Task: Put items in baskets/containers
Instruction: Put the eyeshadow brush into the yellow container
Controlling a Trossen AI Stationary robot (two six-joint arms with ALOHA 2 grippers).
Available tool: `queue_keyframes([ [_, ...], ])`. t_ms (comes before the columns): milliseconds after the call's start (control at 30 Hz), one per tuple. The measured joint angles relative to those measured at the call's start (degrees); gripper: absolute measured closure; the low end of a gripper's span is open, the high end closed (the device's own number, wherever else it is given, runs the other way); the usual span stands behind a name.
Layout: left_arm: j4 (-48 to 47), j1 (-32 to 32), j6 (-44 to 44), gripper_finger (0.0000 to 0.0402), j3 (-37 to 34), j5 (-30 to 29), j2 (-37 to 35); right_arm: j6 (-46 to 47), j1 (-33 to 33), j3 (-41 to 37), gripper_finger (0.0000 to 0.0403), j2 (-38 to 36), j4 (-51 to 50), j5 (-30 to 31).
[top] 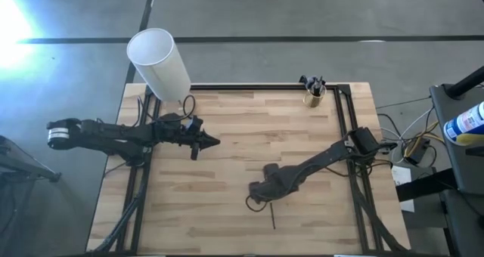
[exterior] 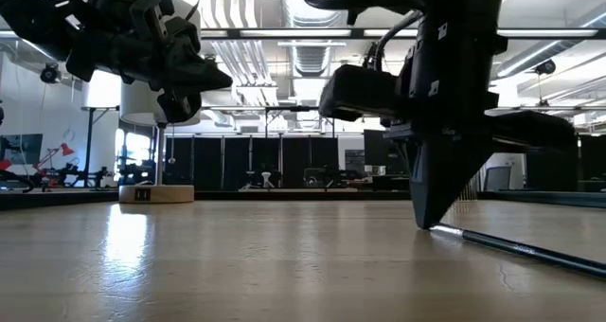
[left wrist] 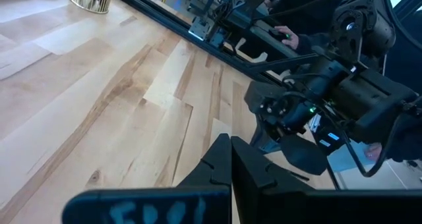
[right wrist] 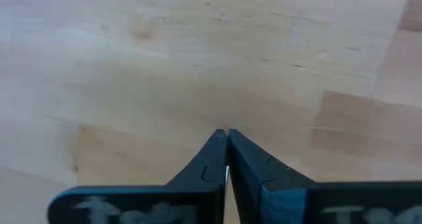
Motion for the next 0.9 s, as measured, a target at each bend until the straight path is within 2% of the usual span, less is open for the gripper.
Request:
queue_keyframes([
  [200, 0.25, 0.0, 0.0, 0.0402, 0.0, 0.0, 0.0, -3.47, -0.42, 0.31, 0.0395, -4.47, 0.15, 8.12],
  [333, 1.27, 0.03, 0.02, 0.0401, 0.0, -0.07, 0.02, -11.18, -2.37, 0.18, 0.0395, -9.71, -0.5, 15.27],
  [500, 3.9, 0.19, -0.11, 0.0402, 0.0, -0.6, 0.02, -27.38, -7.63, -1.03, 0.0395, -17.99, -0.86, 22.22],
  [633, 6.54, 0.38, -0.52, 0.0401, 0.0, -2.63, 0.02, -43.98, -13.52, -4.08, 0.0395, -25.89, 0.48, 23.86],
  [900, 8.79, 0.63, -0.46, 0.0401, 0.0, -12.55, 0.0, -68.82, -30.28, -20.59, 0.0395, -47.47, 12.81, 24.51],
])
